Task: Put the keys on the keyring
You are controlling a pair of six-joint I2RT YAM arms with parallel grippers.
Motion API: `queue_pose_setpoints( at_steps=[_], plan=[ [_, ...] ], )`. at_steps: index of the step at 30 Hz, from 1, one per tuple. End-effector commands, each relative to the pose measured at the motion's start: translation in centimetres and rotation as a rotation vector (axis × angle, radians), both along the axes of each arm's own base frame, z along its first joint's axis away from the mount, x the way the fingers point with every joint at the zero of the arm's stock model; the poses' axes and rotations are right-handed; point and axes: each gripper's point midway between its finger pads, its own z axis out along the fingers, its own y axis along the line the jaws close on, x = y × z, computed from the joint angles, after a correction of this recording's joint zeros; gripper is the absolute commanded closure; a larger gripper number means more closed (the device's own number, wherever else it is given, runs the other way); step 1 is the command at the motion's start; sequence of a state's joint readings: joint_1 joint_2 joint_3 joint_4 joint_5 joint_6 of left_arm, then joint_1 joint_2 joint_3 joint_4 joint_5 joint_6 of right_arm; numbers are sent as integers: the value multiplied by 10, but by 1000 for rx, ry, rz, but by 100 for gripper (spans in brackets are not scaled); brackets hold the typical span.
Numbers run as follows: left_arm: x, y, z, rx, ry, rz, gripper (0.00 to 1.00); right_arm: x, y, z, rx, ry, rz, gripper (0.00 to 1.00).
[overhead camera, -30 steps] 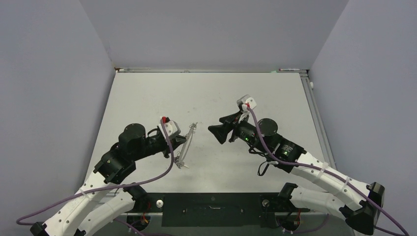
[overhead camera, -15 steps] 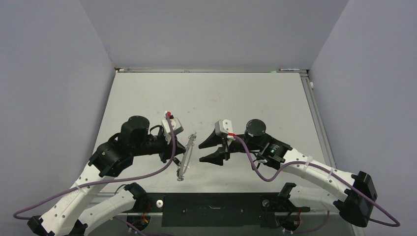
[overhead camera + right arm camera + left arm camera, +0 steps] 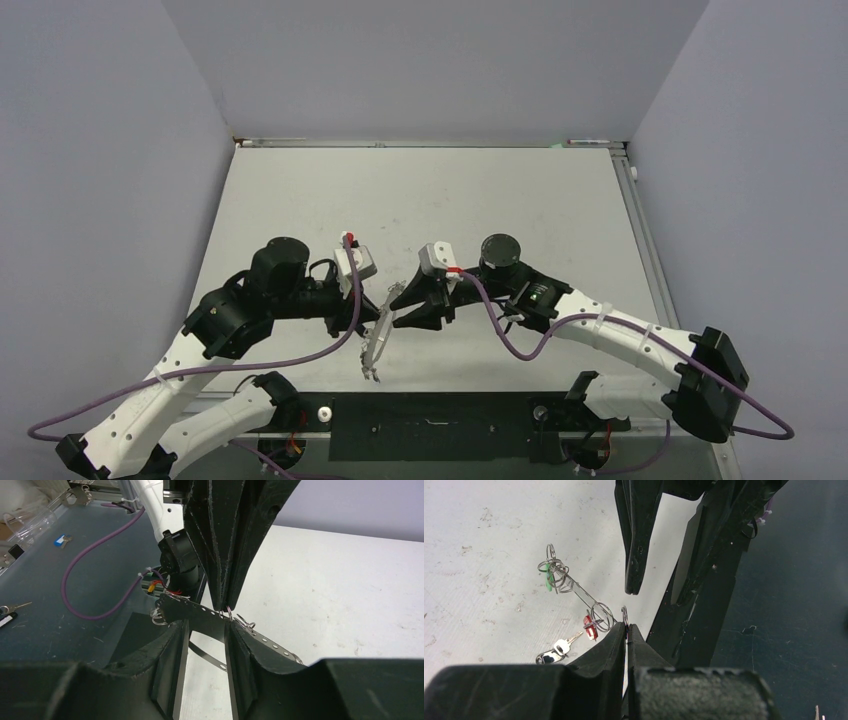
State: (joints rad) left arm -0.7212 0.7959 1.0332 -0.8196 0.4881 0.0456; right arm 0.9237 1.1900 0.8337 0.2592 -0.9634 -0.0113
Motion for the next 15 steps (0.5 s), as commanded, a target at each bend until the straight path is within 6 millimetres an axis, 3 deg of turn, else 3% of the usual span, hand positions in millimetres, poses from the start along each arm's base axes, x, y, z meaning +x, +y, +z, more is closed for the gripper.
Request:
queue_pose_setpoints(
  at_steps=[1, 15],
  plan=[
    [-2, -8, 20, -67, -43, -40, 100, -6, 8, 29, 97, -82, 65, 68],
    [-6, -11, 21, -66, -40, -62, 100, 3, 16, 25, 80, -75, 39, 68]
  ],
)
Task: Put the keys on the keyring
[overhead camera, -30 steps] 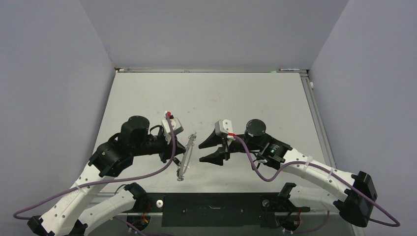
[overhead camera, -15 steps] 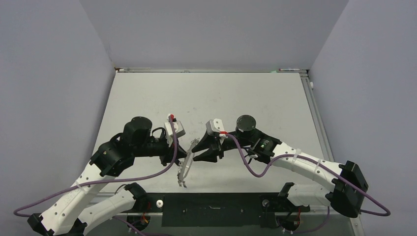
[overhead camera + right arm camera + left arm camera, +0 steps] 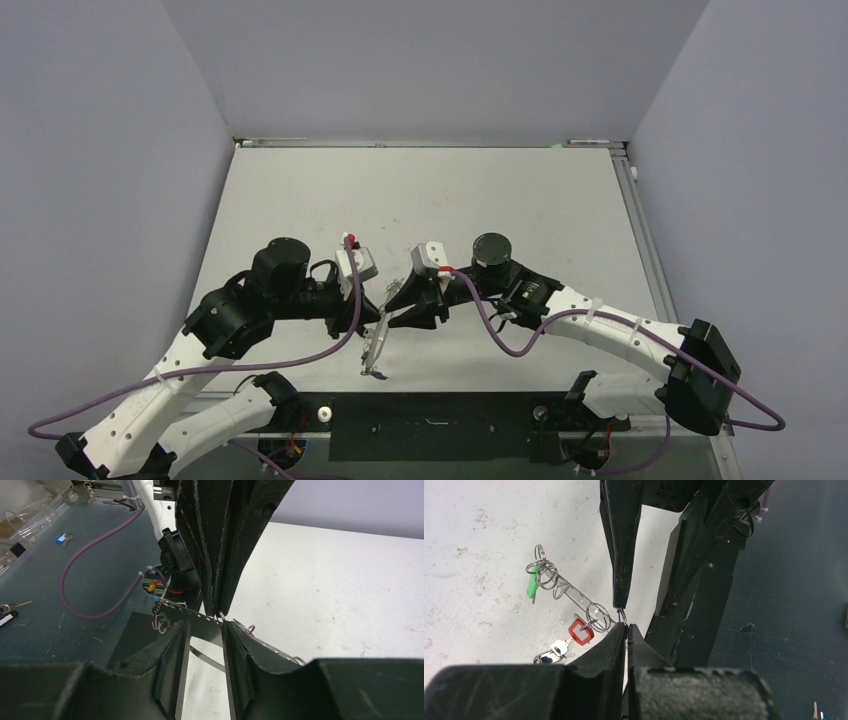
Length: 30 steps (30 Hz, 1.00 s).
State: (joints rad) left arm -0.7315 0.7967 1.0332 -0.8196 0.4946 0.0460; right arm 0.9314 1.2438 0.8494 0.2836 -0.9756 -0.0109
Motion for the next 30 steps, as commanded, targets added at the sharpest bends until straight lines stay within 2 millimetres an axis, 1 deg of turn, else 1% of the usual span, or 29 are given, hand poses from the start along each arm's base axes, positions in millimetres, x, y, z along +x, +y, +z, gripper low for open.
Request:
queue_pose_setpoints(
  at_steps=[1, 5, 9, 15, 20, 22, 26, 30],
  plan=[
    [-4, -9, 21, -64, -41, -47, 100, 2, 7, 32, 90, -89, 11, 68],
    [-4, -9, 20, -62, -43, -48, 100, 6, 7, 32, 87, -94, -7, 67],
    [-4, -8, 18, -55, -43, -41, 100, 10, 9, 33, 85, -94, -32, 64],
    [-4, -6, 17, -52, -45, -33, 100, 13, 8, 33, 88, -101, -52, 64],
    [-5, -6, 19, -58, -44, -34, 100, 15, 10, 29, 76, -89, -57, 64],
    [-5, -5, 20, -59, -47, -30, 100, 13, 10, 28, 73, -86, -49, 65],
    [-4, -4, 20, -56, -51, -25, 100, 8, 9, 27, 68, -76, -19, 70],
    [-3, -5, 20, -56, -53, -22, 100, -3, 6, 29, 81, -67, 38, 75]
  ],
)
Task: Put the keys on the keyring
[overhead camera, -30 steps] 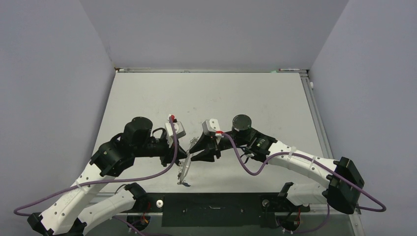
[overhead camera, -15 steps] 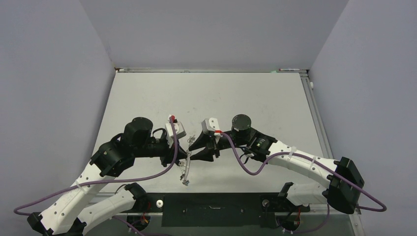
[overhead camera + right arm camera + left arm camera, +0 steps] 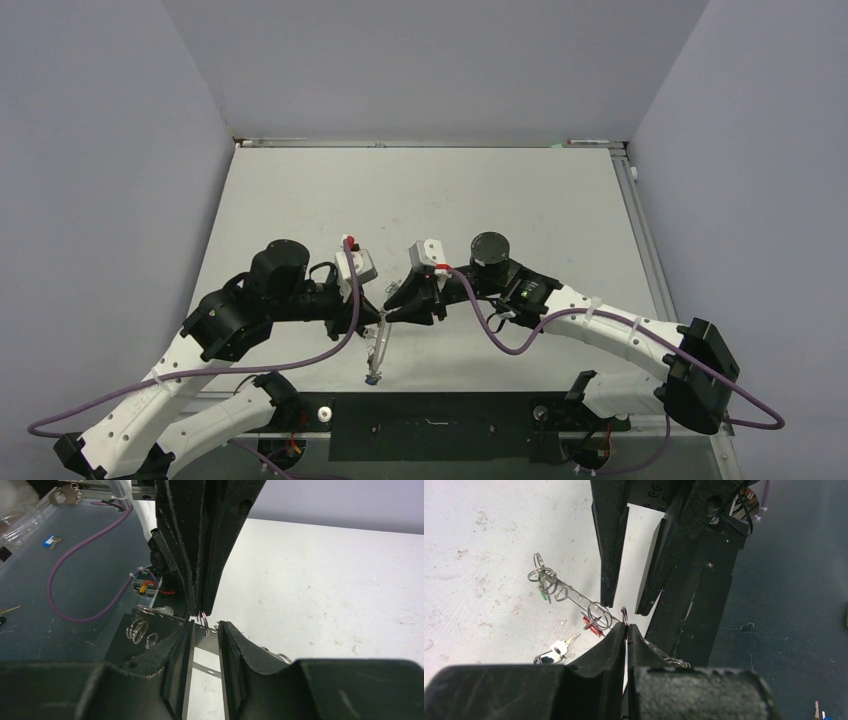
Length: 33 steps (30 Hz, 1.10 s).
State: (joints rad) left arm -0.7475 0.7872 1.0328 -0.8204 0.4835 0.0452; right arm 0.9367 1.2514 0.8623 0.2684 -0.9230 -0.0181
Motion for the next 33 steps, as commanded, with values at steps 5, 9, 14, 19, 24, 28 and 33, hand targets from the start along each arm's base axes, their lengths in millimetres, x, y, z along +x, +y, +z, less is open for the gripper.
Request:
queue_pose_setpoints(
  at_steps=[5, 9, 14, 19, 24, 28, 33],
  plan=[
    [0, -5, 18, -58, -43, -19, 100, -19, 1, 30, 92, -62, 112, 78],
    [0, -6, 19, -63, -42, -20, 100, -21, 3, 29, 87, -56, 125, 77],
    [0, -6, 20, -65, -43, -20, 100, -24, 7, 27, 79, -49, 136, 78],
    [-1, -6, 20, -66, -44, -20, 100, -21, 10, 23, 69, -47, 127, 77],
    [-1, -6, 20, -67, -48, -23, 100, -20, 12, 21, 62, -44, 129, 80],
    [-1, -5, 20, -66, -49, -20, 100, -21, 12, 20, 61, -48, 133, 84],
    [-2, -4, 20, -70, -56, -18, 100, -27, 11, 14, 55, -46, 176, 85]
  ],
)
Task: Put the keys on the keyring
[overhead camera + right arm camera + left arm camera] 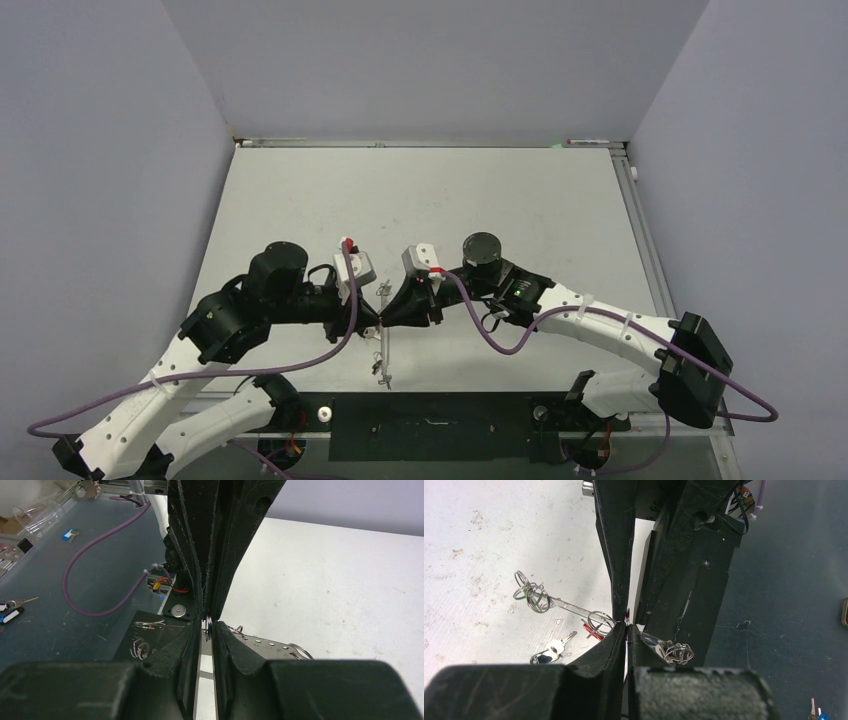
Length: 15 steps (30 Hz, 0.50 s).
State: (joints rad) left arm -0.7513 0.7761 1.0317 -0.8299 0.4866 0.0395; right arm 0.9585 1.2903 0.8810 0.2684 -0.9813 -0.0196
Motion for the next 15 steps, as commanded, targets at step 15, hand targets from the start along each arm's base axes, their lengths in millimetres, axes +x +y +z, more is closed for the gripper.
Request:
queue_pose_setpoints(
  at_steps=[15],
  plan=[
    [5, -3, 23, -86, -89, 13, 84, -4, 10, 20, 94, -28, 25, 95]
  ],
)
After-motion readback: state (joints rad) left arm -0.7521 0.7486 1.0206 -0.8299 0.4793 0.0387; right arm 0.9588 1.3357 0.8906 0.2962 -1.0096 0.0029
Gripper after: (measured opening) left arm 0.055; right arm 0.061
